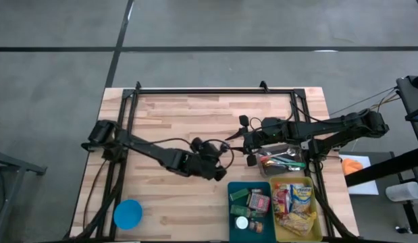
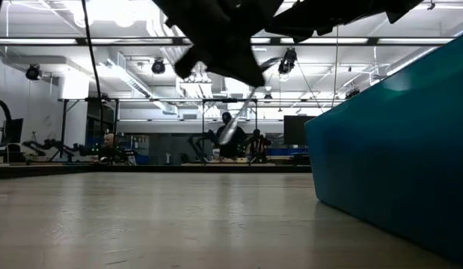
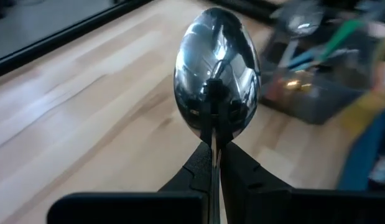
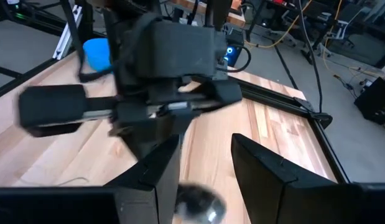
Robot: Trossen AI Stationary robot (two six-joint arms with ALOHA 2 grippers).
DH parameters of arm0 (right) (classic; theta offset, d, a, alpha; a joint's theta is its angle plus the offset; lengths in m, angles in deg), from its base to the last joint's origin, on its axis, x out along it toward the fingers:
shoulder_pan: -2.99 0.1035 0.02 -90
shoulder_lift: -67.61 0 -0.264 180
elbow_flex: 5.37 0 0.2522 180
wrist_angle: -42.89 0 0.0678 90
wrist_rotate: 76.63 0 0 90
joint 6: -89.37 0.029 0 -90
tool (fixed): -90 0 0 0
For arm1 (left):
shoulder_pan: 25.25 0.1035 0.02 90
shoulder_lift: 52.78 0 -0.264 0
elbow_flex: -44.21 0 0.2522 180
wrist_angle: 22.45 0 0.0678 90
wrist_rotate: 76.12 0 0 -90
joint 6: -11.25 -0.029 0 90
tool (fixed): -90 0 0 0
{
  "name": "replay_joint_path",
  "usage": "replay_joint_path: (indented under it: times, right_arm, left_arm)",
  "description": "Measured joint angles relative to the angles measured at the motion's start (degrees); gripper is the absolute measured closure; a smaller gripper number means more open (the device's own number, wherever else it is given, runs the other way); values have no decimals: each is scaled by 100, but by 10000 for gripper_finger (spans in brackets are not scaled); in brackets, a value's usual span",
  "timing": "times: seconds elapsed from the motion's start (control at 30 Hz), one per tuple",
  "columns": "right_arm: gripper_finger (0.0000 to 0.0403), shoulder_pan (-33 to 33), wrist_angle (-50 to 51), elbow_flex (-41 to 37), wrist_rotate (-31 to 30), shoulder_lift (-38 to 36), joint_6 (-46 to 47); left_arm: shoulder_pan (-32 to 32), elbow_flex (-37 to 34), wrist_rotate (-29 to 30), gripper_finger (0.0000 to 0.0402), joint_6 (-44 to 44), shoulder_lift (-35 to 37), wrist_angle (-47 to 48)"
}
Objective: Pick & Place Food Item
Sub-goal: Put the silver spoon into the black bin
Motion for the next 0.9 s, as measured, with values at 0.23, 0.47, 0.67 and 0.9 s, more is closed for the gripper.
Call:
replay_joint_path:
  times: [0.23,0.47,0.67,0.9]
  right_arm:
    - [262,0,-2,0,1,0,2]
    - [262,0,-2,0,0,0,0]
    - [262,0,-2,0,1,0,1]
    - [262,0,-2,0,2,0,2]
  left_arm:
    - [69,-855,-512,397,-1458,-73,-2259]
    - [528,-1981,-1406,398,-1567,-70,-4304]
    - [1374,-2439,-3040,398,-993,-73,-5440]
    - [2013,-2311,-3458,398,1175,-73,-5057]
